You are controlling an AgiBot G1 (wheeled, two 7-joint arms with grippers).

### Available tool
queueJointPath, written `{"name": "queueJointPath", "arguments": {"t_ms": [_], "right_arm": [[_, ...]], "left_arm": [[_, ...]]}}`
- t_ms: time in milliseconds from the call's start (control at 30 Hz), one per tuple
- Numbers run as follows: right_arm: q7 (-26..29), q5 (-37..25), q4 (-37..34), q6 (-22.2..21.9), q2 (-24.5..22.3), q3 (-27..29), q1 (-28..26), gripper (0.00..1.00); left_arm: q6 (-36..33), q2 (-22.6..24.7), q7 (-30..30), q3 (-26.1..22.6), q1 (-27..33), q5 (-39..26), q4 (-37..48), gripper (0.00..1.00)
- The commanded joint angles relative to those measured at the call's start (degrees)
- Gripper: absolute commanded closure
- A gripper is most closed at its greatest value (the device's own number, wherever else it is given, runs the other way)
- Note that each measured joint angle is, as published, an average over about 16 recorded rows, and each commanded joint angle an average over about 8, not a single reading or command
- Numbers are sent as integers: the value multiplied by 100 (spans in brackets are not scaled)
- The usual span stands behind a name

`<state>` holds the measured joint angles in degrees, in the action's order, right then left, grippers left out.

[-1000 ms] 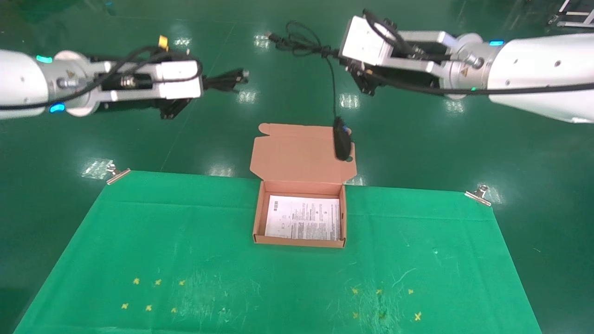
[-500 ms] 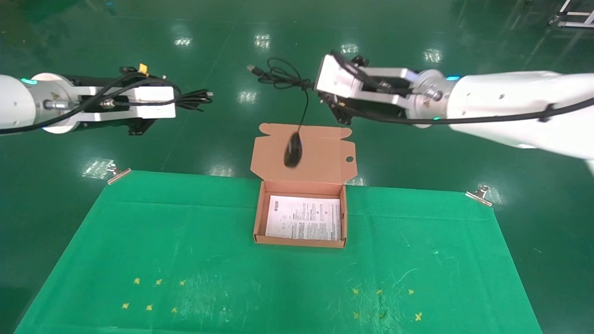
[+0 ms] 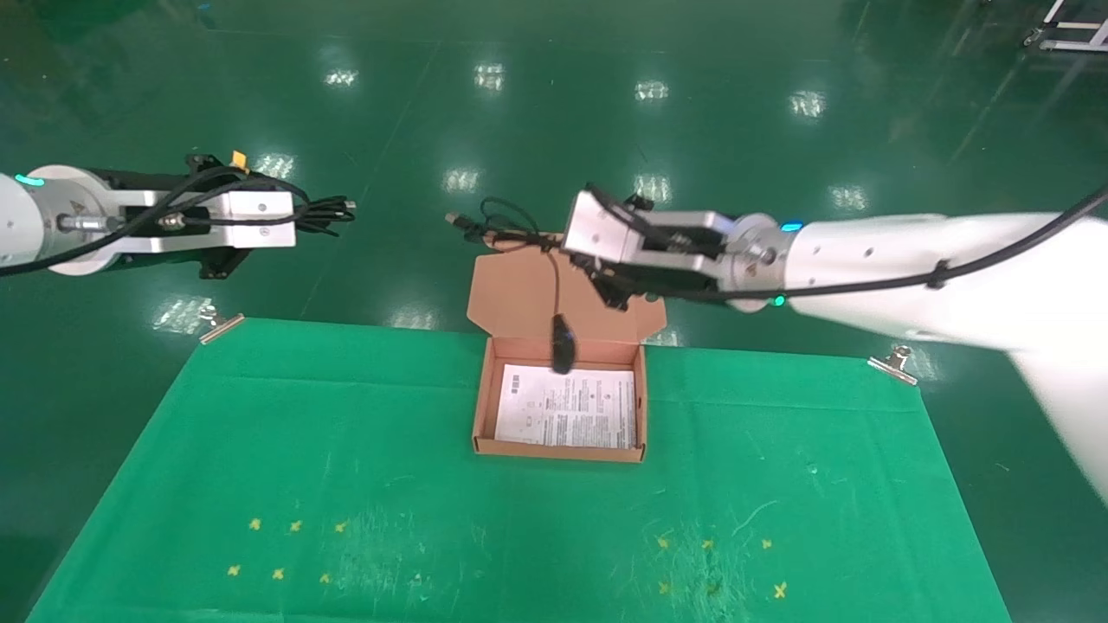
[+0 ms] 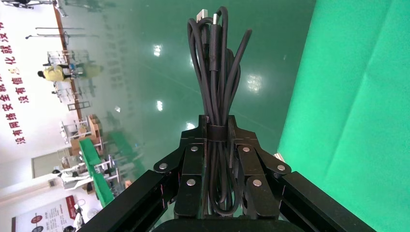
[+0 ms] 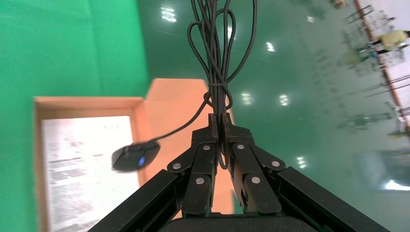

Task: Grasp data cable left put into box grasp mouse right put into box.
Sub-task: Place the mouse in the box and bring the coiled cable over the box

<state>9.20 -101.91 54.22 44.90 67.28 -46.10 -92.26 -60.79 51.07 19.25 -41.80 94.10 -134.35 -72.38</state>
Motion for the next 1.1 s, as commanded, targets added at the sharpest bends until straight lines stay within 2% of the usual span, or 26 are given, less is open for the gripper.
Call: {"name": "queueJointPath", "arguments": {"t_ms": [33, 467, 700, 733, 967, 1000, 1100], "right_arm": [[17, 23, -24, 26, 48, -26, 65, 100], [332, -230, -1255, 11, 516, -277, 296, 100], [306, -331, -1890, -160, 786, -349, 321, 100], [277, -336, -1961, -188, 827, -358, 316, 95], [82, -345, -2240, -273, 983, -414, 295, 7], [74, -344, -2252, -276, 987, -417, 296, 0], [68, -332, -2245, -280, 974, -424, 293, 0]], "left_arm": [[-28, -13, 20, -7, -8, -27, -14, 100], [-64, -39, 34, -9, -6, -44, -41, 100], [-64, -39, 35, -9, -6, -44, -42, 100], [-65, -39, 35, -9, -6, -45, -42, 100], [-69, -42, 35, -12, -10, -48, -42, 100], [-70, -42, 35, -12, -11, -48, -41, 100], [-68, -37, 33, -13, -16, -41, -48, 100]]}}
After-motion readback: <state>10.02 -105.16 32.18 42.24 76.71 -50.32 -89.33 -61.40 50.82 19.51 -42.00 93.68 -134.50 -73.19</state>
